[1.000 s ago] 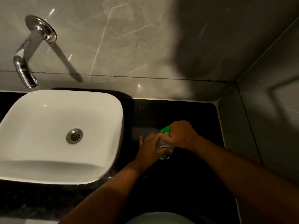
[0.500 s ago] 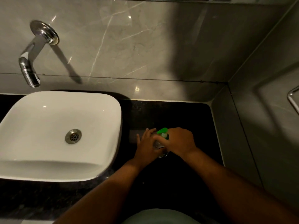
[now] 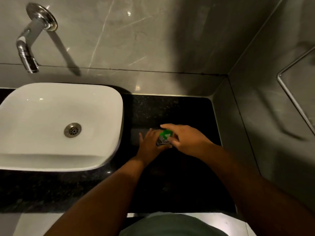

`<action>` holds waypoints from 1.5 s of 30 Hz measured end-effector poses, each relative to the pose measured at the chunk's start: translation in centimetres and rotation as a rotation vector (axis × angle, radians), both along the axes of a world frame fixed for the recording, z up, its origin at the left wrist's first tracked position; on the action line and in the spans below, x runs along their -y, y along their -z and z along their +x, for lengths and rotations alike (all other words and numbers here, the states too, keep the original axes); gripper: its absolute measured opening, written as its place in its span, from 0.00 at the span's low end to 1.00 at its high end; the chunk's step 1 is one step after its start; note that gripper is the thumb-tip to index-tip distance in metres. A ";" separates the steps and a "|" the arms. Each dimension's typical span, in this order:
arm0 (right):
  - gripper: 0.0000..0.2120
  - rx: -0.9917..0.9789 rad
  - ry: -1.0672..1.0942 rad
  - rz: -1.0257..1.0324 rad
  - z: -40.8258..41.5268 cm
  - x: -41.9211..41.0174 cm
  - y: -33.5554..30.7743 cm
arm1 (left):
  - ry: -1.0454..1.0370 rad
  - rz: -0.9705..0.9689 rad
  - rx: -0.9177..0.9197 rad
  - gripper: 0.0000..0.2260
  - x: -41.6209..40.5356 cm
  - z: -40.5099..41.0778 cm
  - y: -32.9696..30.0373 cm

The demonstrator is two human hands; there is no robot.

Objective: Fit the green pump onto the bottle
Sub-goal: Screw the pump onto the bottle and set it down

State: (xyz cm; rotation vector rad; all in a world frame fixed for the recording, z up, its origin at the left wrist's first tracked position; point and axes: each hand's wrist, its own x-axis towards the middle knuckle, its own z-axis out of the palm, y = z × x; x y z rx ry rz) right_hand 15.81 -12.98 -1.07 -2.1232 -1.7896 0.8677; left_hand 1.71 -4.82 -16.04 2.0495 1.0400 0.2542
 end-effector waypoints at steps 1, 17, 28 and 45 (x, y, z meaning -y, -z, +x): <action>0.23 0.052 -0.043 -0.017 -0.4 -0.4 -0.1 | 0.021 0.003 -0.029 0.34 -0.2 0.0 -0.1; 0.19 0.067 -0.191 -0.181 0.4 -1.3 -1.4 | 0.096 -0.026 -0.042 0.29 -0.5 -0.2 -1.4; 0.14 0.031 -0.173 -0.135 0.6 -1.2 -0.8 | 0.082 -0.038 -0.040 0.28 -0.3 -0.2 -1.5; 0.31 -0.086 0.121 0.018 3.3 1.2 2.4 | 0.148 0.025 -0.173 0.39 -0.9 -1.0 -1.7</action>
